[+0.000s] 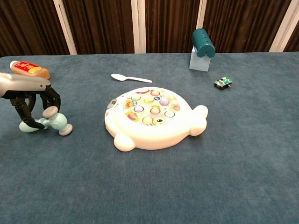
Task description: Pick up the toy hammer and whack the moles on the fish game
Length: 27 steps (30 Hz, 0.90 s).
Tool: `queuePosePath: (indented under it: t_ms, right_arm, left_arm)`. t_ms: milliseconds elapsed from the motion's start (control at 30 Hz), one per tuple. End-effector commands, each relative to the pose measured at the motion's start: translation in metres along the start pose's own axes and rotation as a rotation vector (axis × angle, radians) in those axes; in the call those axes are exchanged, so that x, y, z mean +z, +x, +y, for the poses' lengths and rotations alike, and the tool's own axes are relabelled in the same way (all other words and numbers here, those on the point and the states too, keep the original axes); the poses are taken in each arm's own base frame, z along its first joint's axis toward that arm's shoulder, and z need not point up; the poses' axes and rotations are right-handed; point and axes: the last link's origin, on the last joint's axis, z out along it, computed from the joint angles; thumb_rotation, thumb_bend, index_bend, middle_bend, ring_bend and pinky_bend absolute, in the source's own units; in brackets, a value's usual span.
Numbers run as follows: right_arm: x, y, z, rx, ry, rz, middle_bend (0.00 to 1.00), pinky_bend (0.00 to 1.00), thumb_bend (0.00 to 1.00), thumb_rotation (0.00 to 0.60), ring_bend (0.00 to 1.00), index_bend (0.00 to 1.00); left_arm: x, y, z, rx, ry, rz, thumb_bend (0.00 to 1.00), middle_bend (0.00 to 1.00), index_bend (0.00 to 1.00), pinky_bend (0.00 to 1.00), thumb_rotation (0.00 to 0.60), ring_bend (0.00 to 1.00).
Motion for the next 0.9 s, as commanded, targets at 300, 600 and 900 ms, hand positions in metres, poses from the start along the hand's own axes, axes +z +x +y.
queuePosePath:
  t_ms: [300,600,900]
  right_arm:
    - [-0.001,0.001,0.000,-0.009,0.004,0.004,0.00,0.00,0.24,0.600,0.00,0.00]
    - [-0.001,0.000,0.003,-0.056,0.003,-0.010,0.00,0.00,0.24,0.600,0.00,0.00]
    - [-0.005,-0.001,-0.002,-0.115,0.021,-0.020,0.00,0.00,0.24,0.600,0.00,0.00]
  left_arm:
    - [-0.026,0.021,-0.015,-0.034,0.036,0.092,0.08,0.28,0.29,0.29,0.600,0.20]
    - [-0.105,0.029,-0.047,-0.089,0.125,0.333,0.07,0.03,0.09,0.03,0.600,0.00]
    - [-0.189,-0.041,-0.064,-0.159,0.167,0.497,0.05,0.00,0.00,0.00,0.600,0.00]
